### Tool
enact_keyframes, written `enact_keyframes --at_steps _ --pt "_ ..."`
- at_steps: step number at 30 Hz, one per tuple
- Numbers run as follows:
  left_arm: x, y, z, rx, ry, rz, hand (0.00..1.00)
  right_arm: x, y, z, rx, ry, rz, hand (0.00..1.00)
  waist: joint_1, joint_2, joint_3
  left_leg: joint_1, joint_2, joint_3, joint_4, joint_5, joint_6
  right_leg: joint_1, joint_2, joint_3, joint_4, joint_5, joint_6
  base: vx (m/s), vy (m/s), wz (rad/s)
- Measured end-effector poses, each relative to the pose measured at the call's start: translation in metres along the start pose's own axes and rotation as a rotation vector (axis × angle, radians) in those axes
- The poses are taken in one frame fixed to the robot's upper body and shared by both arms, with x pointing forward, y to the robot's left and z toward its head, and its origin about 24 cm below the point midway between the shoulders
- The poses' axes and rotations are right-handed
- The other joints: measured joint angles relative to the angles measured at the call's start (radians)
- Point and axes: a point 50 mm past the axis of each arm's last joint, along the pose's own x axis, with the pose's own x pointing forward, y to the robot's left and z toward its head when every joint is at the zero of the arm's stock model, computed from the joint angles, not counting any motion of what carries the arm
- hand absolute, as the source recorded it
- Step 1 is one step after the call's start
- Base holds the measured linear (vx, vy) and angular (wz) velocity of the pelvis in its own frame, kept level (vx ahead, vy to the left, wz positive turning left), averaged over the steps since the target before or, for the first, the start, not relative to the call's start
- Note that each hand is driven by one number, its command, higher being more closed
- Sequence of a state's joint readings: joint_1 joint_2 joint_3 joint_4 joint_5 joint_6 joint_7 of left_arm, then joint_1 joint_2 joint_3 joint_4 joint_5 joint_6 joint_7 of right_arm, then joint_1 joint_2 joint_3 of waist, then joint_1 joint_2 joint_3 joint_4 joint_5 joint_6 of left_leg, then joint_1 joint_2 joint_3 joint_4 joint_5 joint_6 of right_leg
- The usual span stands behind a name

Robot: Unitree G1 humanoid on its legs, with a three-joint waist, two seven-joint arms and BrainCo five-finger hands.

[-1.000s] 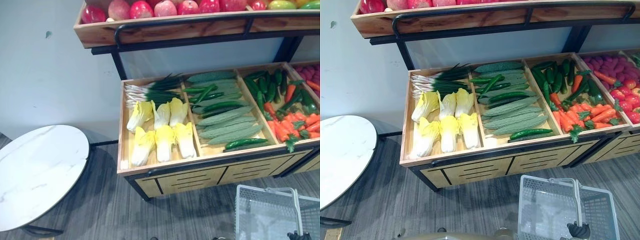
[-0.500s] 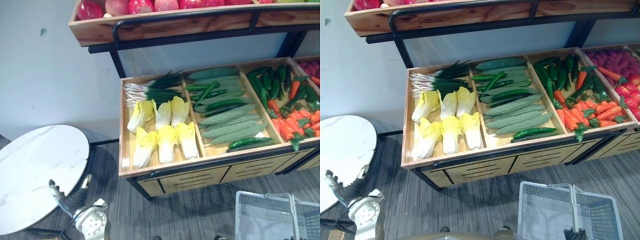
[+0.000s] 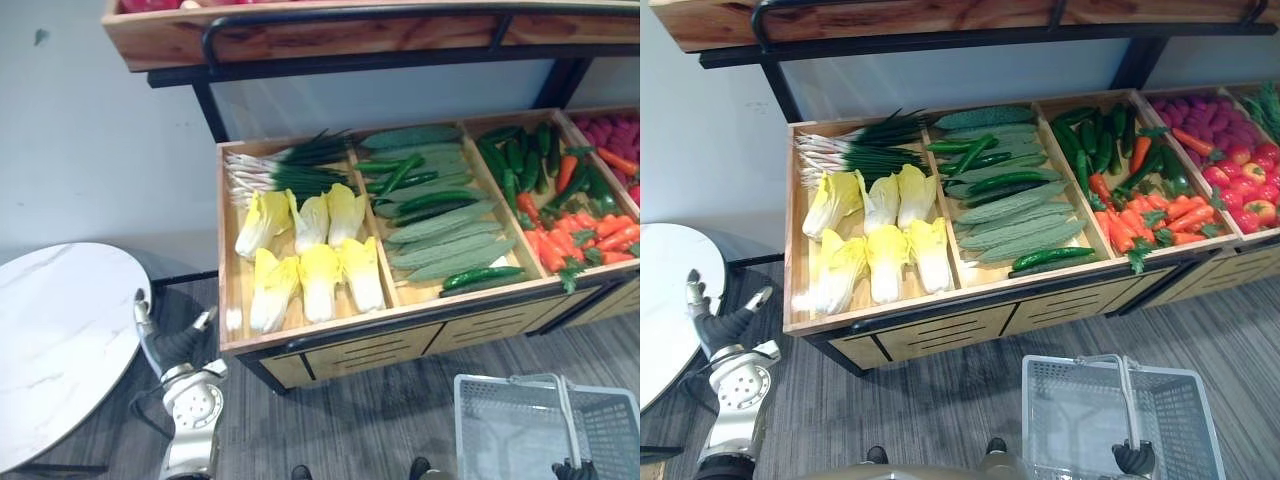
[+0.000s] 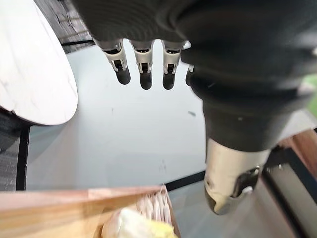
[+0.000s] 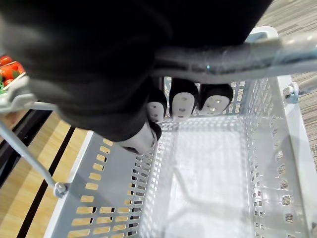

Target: Pick vegetable in the basket

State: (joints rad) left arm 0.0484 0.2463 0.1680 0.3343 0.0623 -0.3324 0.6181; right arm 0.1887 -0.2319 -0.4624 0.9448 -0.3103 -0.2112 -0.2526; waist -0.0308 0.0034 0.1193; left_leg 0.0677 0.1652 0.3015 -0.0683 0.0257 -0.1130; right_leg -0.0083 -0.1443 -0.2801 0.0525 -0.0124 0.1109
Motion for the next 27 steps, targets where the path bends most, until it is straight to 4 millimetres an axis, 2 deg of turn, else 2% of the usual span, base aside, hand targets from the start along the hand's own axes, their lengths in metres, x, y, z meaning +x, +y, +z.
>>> enact_keyframes --at_steps 3,6,10,19,27 --pt "0.001 -0.013 0.002 0.003 0.005 -0.059 0.0 0.002 -0.002 0.002 -0.003 -0.006 0.0 1.0 -0.002 0.004 0.003 0.001 0.0 0.011 0.0 0.0 0.0 -0.007 0.001 0.011 0.0 0.002 0.0 0.01 0.003 -0.12" --pt "-0.002 -0.022 0.0 0.019 0.025 -0.11 0.0 0.004 -0.005 0.006 -0.008 -0.02 0.003 1.0 -0.02 0.01 0.007 0.003 0.0 0.012 -0.001 -0.001 0.0 -0.007 0.001 0.015 0.0 0.002 0.0 0.02 0.0 -0.03" --pt "-0.004 -0.035 -0.003 0.05 0.056 -0.171 0.0 0.005 -0.005 0.011 -0.018 -0.04 0.009 1.0 -0.023 0.013 0.011 0.005 0.001 0.017 -0.001 -0.002 -0.001 -0.01 0.004 0.021 0.001 0.002 0.0 0.01 -0.002 -0.03" --pt "-0.001 -0.042 -0.009 0.122 0.091 -0.22 0.0 0.006 -0.003 0.016 -0.029 -0.063 0.02 1.0 -0.025 0.008 0.022 0.006 0.001 0.029 0.0 -0.004 -0.001 -0.024 0.006 0.047 0.004 0.009 -0.003 0.0 0.0 -0.07" --pt "0.004 -0.048 -0.017 0.181 0.162 -0.226 0.0 0.008 -0.002 0.022 -0.019 -0.076 0.015 1.0 -0.025 0.007 0.058 0.004 0.001 0.046 0.0 -0.005 -0.002 -0.043 0.007 0.064 0.014 0.01 -0.002 0.0 -0.001 -0.06"
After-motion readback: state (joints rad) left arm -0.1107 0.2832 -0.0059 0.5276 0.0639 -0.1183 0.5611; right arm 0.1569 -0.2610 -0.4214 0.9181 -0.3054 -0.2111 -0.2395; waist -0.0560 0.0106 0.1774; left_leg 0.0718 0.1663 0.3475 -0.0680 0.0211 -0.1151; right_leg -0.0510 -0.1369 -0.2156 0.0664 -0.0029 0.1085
